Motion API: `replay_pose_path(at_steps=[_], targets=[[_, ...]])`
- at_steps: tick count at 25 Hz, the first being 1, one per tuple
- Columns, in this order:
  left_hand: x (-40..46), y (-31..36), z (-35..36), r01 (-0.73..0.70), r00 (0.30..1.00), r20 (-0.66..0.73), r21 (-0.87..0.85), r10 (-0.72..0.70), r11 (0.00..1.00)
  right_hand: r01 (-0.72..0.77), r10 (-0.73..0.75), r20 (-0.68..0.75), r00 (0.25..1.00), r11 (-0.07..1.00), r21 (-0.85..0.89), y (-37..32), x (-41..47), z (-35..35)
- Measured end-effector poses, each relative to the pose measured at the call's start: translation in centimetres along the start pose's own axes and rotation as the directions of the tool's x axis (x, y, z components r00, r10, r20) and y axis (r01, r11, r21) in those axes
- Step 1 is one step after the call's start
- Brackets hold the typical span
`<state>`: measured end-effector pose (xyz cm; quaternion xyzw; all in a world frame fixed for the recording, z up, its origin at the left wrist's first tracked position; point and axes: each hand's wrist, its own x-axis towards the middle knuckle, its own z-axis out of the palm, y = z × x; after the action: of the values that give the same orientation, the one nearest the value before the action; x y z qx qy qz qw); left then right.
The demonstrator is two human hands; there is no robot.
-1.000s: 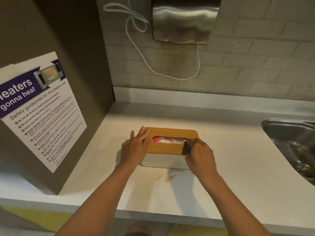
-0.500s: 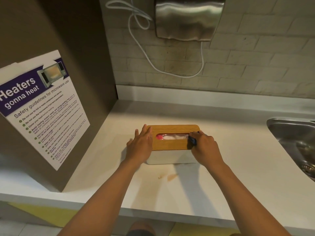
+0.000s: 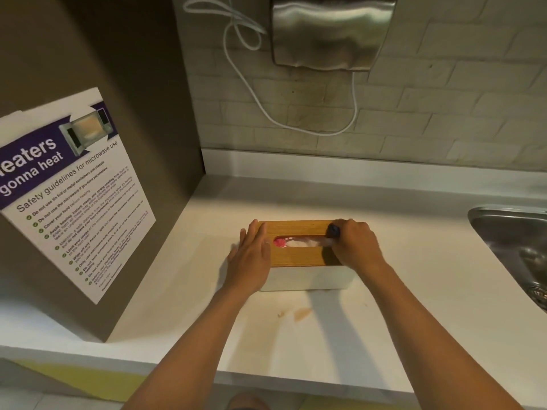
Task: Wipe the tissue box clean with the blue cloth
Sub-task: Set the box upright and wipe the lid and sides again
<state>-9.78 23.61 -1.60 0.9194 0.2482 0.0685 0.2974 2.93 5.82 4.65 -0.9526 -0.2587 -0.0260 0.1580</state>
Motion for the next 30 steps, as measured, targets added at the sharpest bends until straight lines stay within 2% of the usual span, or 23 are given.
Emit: replay_pose_path(at_steps=[3, 5, 7, 11, 13, 15, 17, 20, 23, 26, 30], targets=[[-0.1, -0.2, 0.1, -0.005, 1.0, 0.001, -0.01, 0.005, 1.0, 0.083, -0.085, -0.041, 0.996, 0.996, -0.044, -3.0, -0.1, 1.6], [0.0, -0.3, 0.0, 0.001, 1.0, 0.002, -0.011, -0.001, 1.0, 0.146, -0.145, -0.037, 0.989, 0.989, 0.029, -3.1, -1.2, 2.1], [0.1, -0.3, 0.1, -0.007, 1.0, 0.005, -0.019, 0.007, 1.0, 0.142, -0.139, -0.059, 0.989, 0.989, 0.051, -1.5, -1.1, 1.7], [0.1, -0.3, 0.2, -0.013, 1.0, -0.01, -0.034, 0.013, 0.999, -0.004, 0.003, -0.035, 0.999, 1.0, -0.013, -0.4, 1.4, 1.0], [0.0, -0.1, 0.2, -0.006, 1.0, -0.001, -0.026, 0.006, 1.0, 0.05, -0.052, -0.027, 0.998, 0.997, -0.065, -3.7, 1.4, 2.2], [0.0, -0.1, 0.1, -0.005, 1.0, 0.004, 0.029, 0.005, 1.0, 0.157, -0.159, -0.032, 0.987, 0.987, -0.04, -7.3, 0.5, 3.4], [0.0, -0.2, 0.0, -0.005, 1.0, 0.011, 0.04, 0.004, 0.999, 0.213, -0.213, 0.0, 0.977, 0.977, 0.0, -7.6, -0.2, 3.6], [-0.1, -0.2, 0.1, -0.002, 1.0, -0.002, -0.015, 0.002, 1.0, 0.148, -0.148, 0.005, 0.989, 0.989, -0.012, -4.2, 0.5, 2.4], [-0.4, 0.1, -0.1, 0.016, 1.0, -0.005, -0.039, -0.016, 0.999, 0.078, -0.077, 0.013, 0.997, 0.994, -0.071, -5.8, 1.3, 2.5], [-0.8, 0.5, -0.3, 0.084, 0.996, -0.015, -0.05, -0.085, 0.995, 0.192, -0.192, 0.008, 0.981, 0.981, -0.026, -9.3, -0.1, 3.8], [-1.3, 1.1, -0.7, 0.133, 0.991, 0.001, -0.126, -0.134, 0.983, 0.189, -0.19, 0.021, 0.981, 0.981, 0.046, -6.1, -0.4, 3.1]])
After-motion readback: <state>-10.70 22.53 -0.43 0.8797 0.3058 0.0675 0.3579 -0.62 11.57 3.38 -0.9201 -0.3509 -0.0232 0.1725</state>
